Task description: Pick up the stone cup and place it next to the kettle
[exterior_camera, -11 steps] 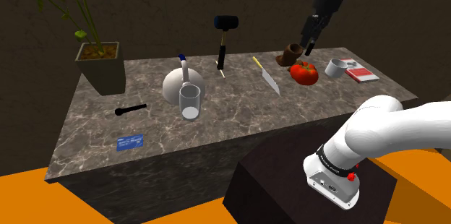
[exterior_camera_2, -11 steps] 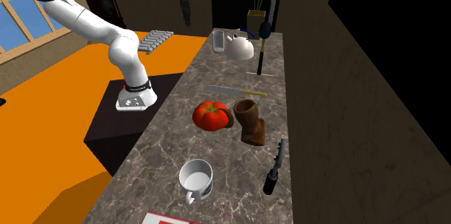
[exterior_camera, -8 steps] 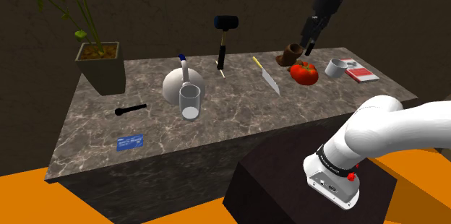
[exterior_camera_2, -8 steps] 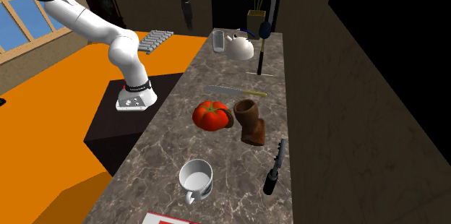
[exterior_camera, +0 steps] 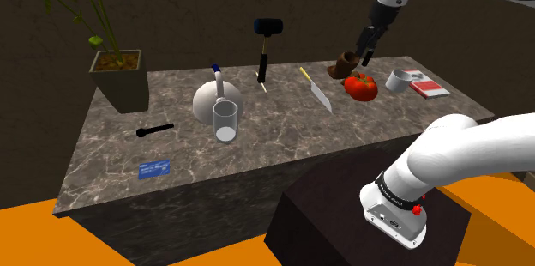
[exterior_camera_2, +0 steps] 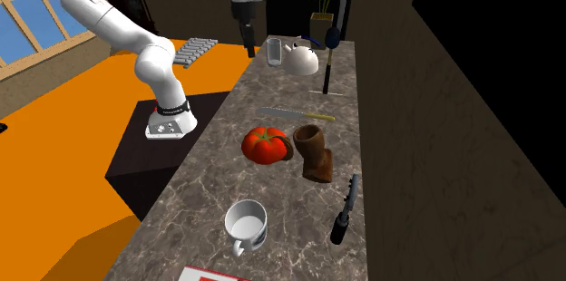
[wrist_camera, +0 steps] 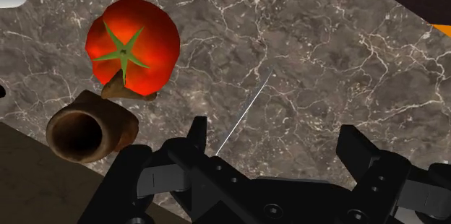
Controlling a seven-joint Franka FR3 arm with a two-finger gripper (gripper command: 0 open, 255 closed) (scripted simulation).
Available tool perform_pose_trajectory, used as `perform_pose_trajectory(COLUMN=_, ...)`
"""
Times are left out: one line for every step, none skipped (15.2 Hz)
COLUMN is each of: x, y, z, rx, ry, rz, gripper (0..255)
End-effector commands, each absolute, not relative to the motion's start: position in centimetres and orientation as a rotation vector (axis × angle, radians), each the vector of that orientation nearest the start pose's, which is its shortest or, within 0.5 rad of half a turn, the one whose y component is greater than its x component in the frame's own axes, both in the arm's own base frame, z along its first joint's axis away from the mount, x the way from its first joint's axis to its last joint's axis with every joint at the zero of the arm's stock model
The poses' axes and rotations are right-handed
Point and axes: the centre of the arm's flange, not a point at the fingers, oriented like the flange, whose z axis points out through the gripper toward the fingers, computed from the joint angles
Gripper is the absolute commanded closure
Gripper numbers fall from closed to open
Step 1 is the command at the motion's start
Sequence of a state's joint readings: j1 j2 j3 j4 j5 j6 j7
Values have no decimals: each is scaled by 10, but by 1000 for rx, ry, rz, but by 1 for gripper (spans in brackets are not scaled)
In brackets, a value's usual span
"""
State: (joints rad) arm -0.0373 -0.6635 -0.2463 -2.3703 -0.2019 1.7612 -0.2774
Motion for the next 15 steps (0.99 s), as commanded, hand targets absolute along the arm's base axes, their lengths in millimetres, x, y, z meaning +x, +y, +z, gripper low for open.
perform_pose_trajectory(x=348, y=-156, z=539, rx=-3199, ry=-125, rz=-59, gripper=0)
perform_pose_trajectory(x=352, y=-167, z=533, rx=-3199, ry=-127, rz=-65, gripper=0)
perform_pose_trajectory(x=356, y=-178, z=528, rx=-3200, ry=-128, rz=-71, gripper=0)
perform_pose_trajectory(x=360, y=-189, z=522, rx=-3200, ry=-130, rz=-77, gripper=0)
perform_pose_trajectory(x=364, y=-200, z=517, rx=-3201, ry=-131, rz=-83, gripper=0)
perform_pose_trajectory(x=368, y=-211, z=511, rx=-3201, ry=-133, rz=-89, gripper=0)
perform_pose_trajectory(x=372, y=-222, z=506, rx=-3202, ry=-134, rz=-95, gripper=0)
perform_pose_trajectory(x=376, y=-233, z=500, rx=-3202, ry=-135, rz=-101, gripper=0)
perform_pose_trajectory(x=381, y=-243, z=495, rx=-3202, ry=-137, rz=-107, gripper=0)
perform_pose_trajectory(x=385, y=-254, z=490, rx=-3203, ry=-138, rz=-113, gripper=0)
perform_pose_trajectory(x=389, y=-265, z=484, rx=-3203, ry=-140, rz=-120, gripper=0)
perform_pose_trajectory(x=394, y=-276, z=479, rx=-3204, ry=-141, rz=-126, gripper=0)
perform_pose_trajectory(x=398, y=-287, z=473, rx=-3204, ry=-143, rz=-132, gripper=0)
perform_pose_trajectory(x=402, y=-298, z=468, rx=-3204, ry=-144, rz=-138, gripper=0)
perform_pose_trajectory(x=407, y=-309, z=463, rx=-3205, ry=-146, rz=-144, gripper=0)
